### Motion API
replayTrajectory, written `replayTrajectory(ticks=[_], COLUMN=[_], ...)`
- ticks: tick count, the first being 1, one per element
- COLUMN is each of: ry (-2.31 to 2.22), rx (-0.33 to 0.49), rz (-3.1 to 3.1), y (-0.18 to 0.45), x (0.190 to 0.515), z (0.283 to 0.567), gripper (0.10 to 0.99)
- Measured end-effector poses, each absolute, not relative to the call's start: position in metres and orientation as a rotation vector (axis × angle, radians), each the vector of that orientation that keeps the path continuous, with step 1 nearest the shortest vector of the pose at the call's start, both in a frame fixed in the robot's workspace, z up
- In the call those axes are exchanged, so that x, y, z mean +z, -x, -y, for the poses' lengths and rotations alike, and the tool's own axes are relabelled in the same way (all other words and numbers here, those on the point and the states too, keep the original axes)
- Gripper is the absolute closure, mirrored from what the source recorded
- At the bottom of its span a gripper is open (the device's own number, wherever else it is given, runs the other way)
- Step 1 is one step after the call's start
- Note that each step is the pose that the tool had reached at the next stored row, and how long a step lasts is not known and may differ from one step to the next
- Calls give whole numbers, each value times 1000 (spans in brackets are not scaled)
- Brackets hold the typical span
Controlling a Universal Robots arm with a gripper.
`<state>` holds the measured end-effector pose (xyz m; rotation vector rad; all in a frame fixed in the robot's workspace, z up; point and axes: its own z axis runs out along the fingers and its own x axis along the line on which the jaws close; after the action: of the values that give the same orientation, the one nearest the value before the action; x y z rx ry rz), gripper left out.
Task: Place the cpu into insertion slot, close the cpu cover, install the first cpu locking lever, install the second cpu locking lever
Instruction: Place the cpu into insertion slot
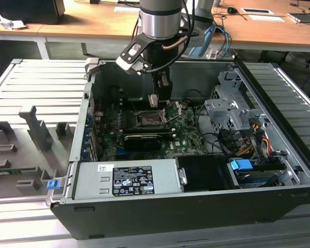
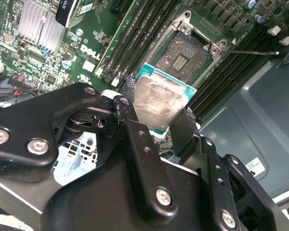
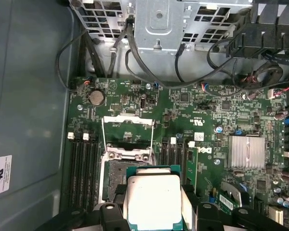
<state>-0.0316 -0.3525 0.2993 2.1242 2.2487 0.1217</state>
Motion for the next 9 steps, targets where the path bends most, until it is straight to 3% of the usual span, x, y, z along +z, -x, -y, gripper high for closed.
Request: replayTrajectory(ticks=[9], ry=[-2124], rx=[122], rz=[-2249], y=[32], x=[297], z=[352], gripper=[557])
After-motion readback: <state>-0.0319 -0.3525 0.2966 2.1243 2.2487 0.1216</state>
